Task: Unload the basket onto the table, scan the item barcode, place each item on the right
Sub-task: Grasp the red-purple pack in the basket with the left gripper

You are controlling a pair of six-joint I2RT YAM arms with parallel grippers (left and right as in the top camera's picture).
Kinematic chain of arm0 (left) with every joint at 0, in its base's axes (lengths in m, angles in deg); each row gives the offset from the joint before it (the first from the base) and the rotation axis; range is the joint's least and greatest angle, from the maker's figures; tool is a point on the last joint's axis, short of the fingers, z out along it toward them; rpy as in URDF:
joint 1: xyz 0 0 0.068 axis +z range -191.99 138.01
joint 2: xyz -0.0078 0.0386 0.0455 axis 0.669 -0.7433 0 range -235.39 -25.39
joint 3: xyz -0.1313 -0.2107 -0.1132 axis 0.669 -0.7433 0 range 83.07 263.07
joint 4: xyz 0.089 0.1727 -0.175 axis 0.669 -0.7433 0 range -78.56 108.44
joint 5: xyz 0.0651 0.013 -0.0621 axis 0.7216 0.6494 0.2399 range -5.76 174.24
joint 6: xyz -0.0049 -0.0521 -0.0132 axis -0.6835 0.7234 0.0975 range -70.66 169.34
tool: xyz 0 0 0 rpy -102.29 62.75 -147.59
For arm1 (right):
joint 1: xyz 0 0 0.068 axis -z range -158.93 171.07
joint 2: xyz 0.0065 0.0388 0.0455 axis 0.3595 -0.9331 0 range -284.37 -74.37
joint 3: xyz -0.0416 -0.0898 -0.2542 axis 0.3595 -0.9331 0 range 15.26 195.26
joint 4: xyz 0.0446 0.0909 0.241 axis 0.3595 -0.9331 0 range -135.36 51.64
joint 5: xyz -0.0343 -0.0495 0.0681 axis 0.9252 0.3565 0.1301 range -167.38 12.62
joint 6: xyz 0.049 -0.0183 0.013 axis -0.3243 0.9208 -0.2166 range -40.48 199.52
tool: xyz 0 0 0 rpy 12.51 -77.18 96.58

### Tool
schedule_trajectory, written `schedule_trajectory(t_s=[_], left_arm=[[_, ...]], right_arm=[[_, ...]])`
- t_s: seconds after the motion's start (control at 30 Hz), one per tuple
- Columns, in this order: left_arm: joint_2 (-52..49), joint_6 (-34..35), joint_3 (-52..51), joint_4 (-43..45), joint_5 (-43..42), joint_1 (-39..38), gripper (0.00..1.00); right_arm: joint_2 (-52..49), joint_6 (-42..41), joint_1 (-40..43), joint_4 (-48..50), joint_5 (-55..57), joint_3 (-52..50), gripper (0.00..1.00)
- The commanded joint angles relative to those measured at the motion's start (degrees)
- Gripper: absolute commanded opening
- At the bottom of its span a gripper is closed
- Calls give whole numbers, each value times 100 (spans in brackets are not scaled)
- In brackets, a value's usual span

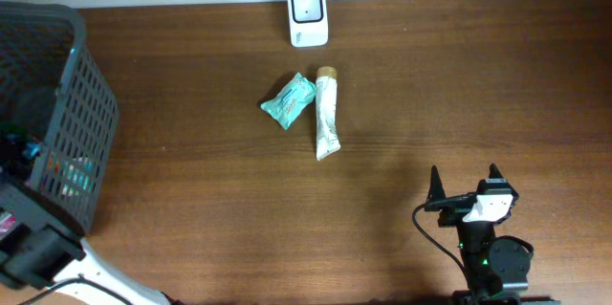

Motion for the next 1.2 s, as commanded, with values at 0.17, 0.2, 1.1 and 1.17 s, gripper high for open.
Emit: schedule_trajectory(t_s=[0.17, 0.2, 1.1, 1.17], left_arm=[[-407, 229, -7, 234, 708, 22, 60], [-407, 227, -7, 262, 715, 22, 53], [883, 105, -1178, 1303, -149, 68, 99], [883, 105, -1185, 1309, 258, 155, 84]], right_arm=[[37, 33, -31, -24, 28, -42, 99], [37, 33, -31, -24, 28, -42, 99], [37, 33, -31, -24, 28, -42, 99], [37, 35, -31, -24, 28, -42, 99]])
